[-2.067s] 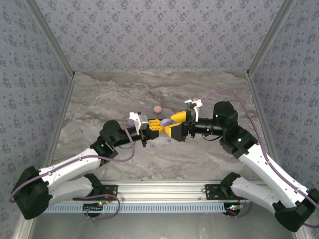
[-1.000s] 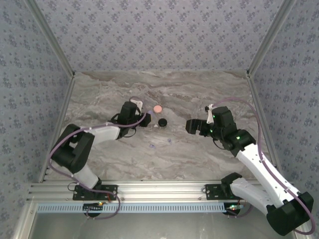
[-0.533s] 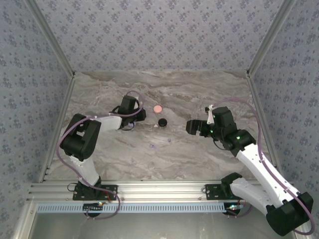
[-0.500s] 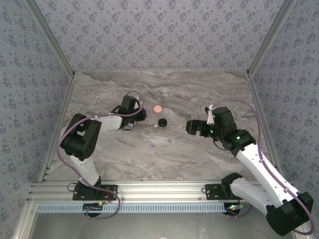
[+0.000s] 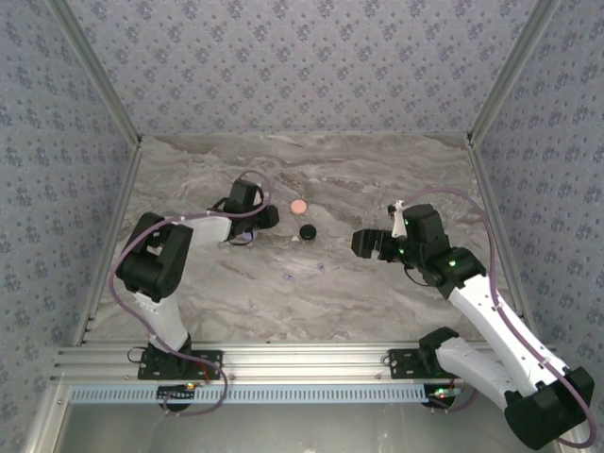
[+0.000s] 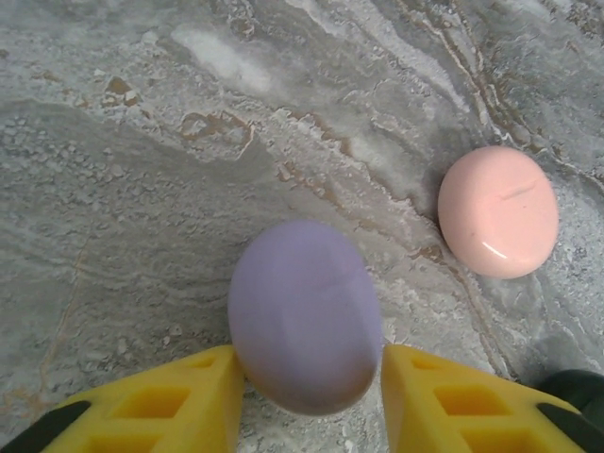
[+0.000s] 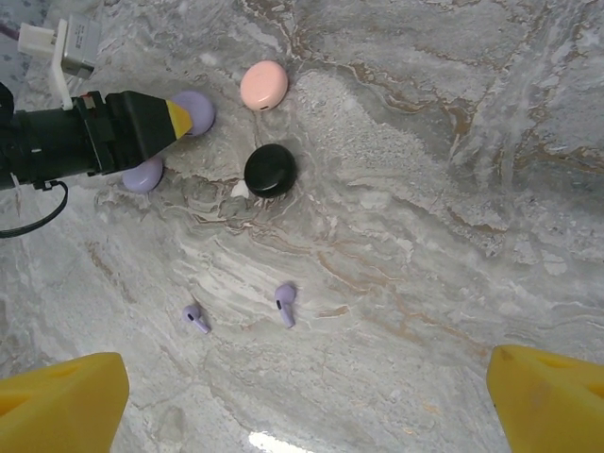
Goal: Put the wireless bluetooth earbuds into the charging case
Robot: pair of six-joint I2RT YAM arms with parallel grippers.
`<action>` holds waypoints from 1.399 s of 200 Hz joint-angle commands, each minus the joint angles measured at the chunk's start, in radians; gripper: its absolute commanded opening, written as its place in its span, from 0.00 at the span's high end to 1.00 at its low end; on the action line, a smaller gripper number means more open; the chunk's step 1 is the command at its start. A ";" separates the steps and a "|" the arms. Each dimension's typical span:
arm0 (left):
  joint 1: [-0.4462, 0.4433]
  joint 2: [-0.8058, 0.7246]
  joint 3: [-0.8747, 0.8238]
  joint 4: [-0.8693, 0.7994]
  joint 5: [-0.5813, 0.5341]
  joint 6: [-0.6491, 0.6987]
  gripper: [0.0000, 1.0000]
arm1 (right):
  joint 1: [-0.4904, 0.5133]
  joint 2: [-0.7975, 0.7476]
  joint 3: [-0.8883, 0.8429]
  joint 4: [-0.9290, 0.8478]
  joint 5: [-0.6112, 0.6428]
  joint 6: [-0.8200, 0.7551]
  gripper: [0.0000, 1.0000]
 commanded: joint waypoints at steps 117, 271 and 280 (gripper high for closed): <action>0.190 -0.731 -0.345 -0.062 -0.031 -0.070 0.19 | 0.352 0.593 0.415 0.040 0.120 -0.275 0.01; 0.501 -0.939 -0.542 -0.100 0.113 -0.119 0.06 | 0.497 1.492 1.310 -0.222 0.279 -0.396 0.06; 0.502 -0.941 -0.543 -0.103 0.113 -0.117 0.06 | 0.500 1.518 1.338 -0.233 0.280 -0.398 0.08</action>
